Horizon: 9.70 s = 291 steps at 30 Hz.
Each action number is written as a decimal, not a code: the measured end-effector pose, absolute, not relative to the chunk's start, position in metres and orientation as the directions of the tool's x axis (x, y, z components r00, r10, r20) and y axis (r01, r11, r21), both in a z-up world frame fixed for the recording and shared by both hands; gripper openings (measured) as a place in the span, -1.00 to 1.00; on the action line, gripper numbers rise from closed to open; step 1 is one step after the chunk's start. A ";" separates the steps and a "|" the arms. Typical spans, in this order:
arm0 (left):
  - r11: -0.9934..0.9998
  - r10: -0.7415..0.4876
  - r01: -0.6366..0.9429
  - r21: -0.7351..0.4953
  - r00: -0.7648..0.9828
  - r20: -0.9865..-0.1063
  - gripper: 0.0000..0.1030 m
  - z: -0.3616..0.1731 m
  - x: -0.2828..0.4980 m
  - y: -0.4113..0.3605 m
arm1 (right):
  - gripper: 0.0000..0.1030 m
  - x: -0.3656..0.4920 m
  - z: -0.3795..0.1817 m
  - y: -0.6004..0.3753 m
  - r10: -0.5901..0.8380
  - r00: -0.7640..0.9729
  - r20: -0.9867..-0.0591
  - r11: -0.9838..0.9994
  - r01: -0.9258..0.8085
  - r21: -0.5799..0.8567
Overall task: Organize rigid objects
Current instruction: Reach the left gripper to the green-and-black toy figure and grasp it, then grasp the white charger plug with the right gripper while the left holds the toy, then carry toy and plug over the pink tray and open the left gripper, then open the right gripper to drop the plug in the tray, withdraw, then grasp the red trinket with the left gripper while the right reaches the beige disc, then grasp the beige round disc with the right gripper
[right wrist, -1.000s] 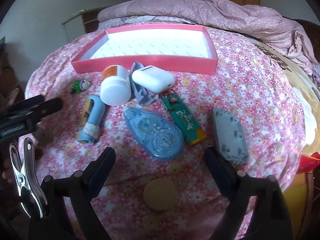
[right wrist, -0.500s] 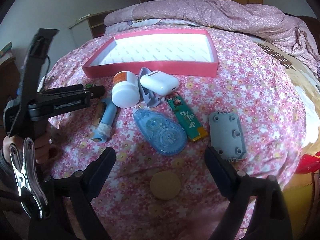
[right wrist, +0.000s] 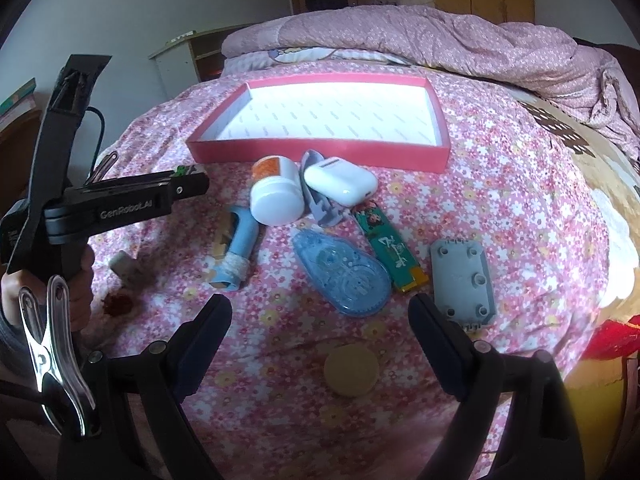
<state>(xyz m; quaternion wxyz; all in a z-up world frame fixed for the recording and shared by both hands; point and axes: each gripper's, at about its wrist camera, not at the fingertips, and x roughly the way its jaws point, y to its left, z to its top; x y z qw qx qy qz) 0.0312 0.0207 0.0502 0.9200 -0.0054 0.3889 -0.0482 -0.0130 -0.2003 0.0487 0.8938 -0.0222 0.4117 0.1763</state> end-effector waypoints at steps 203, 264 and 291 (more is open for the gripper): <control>0.979 -0.202 0.127 -0.159 0.535 -0.820 0.15 0.019 -0.086 0.050 | 0.02 -0.033 0.029 -0.228 0.356 0.473 -0.806 0.912 -0.363 0.190; 0.970 -0.225 0.222 -0.101 0.658 -0.719 -0.58 0.107 -0.003 0.024 | -0.37 -0.007 0.026 -0.227 0.358 0.526 -0.772 0.920 -0.339 0.195; 0.986 -0.146 0.155 -0.054 0.682 -0.717 -0.57 0.105 0.115 0.008 | -0.37 0.096 0.079 -0.239 0.338 0.605 -0.721 0.936 -0.299 0.187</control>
